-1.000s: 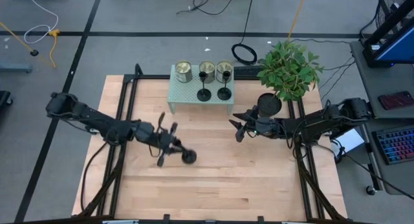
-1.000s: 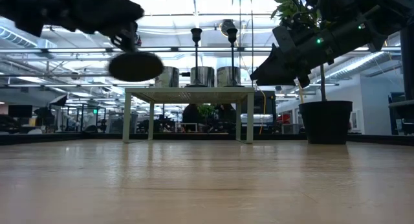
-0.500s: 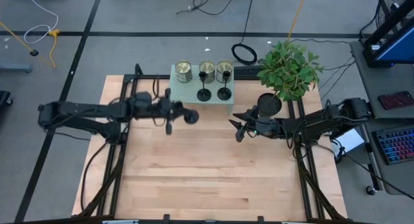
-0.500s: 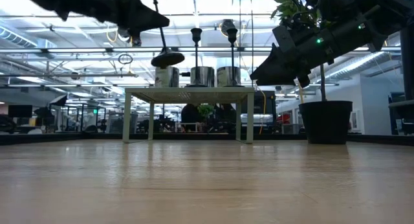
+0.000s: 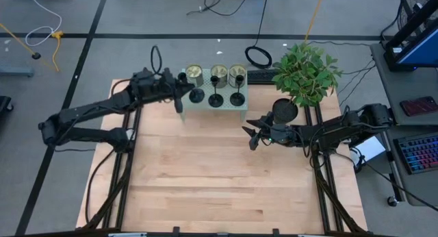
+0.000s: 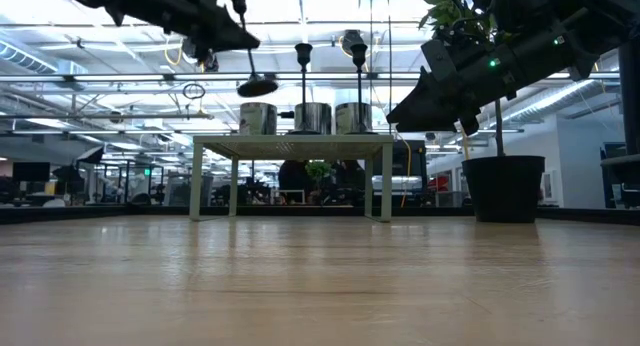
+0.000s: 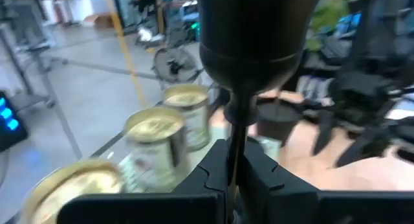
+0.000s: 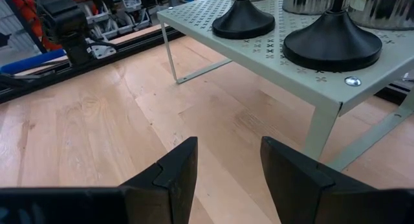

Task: Pick & Place candle stick holders
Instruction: Put the candle holder on the shelf

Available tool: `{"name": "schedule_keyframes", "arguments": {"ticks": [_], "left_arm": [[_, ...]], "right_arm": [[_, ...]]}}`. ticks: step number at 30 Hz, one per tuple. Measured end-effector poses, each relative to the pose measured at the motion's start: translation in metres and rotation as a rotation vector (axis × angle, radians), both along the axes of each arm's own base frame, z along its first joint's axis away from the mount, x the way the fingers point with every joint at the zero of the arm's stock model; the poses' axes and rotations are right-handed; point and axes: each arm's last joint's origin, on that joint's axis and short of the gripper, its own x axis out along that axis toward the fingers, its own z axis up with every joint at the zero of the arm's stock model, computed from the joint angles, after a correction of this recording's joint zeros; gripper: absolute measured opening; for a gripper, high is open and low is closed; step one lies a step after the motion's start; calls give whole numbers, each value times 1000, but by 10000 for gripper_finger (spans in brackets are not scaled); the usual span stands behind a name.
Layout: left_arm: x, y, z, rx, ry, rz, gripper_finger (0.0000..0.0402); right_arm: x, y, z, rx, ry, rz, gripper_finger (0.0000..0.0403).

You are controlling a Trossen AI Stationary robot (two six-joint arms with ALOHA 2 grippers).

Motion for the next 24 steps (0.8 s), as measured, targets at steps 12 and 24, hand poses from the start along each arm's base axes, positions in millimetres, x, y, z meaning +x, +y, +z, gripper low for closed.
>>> {"name": "schedule_keyframes", "arguments": {"ticks": [12, 24], "left_arm": [[-1, 30, -24, -97, 120, 112, 14], [11, 38, -44, -115, 204, 106, 13]], "right_arm": [[0, 0, 0, 0, 0, 0, 164], [0, 0, 0, 0, 1, 0, 164]]}}
